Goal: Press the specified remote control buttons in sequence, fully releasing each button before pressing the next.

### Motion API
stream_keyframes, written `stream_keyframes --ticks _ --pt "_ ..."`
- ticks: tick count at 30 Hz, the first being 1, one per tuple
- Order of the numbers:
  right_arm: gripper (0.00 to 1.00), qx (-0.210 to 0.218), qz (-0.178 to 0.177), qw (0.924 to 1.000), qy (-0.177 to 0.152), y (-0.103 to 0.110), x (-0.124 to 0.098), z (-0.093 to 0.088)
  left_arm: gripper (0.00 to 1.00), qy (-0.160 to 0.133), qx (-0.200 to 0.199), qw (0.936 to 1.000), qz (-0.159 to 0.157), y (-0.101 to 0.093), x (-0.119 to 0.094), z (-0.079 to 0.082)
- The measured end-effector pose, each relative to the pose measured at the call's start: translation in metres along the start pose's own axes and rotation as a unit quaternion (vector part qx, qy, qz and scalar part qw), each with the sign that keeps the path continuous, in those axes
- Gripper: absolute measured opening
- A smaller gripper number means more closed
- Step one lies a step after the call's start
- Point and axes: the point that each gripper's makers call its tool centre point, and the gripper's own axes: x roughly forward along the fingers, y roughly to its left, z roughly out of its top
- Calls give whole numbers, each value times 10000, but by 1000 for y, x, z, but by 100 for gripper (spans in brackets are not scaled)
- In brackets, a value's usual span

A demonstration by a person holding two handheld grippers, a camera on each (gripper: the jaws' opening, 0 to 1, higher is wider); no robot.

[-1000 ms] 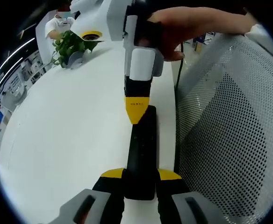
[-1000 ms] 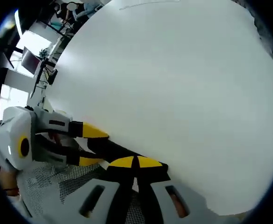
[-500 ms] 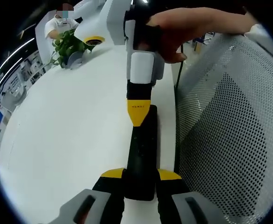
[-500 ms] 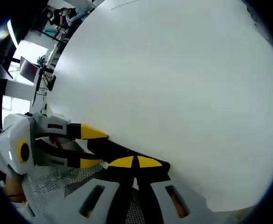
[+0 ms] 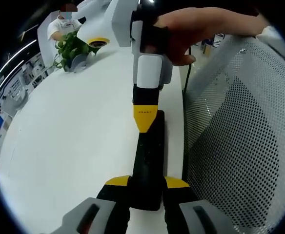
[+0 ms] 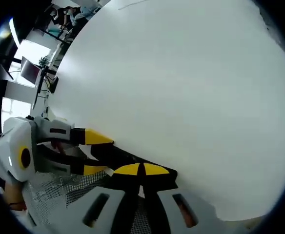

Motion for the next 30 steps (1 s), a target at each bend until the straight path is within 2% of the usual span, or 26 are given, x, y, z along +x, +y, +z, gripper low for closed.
stream_keyframes --ticks 6,16,30 --pt "0 154 8 9999 36 -4 -1 0 25 -5 -7 10000 0 0 0 0" --pt "0 -146 -212 9997 -26 -4 0 1 25 -15 -30 10000 12 0 1 0" --pt "0 -456 -314 9985 6 -2 -1 -1 25 -67 -84 9999 70 -1 -1 3"
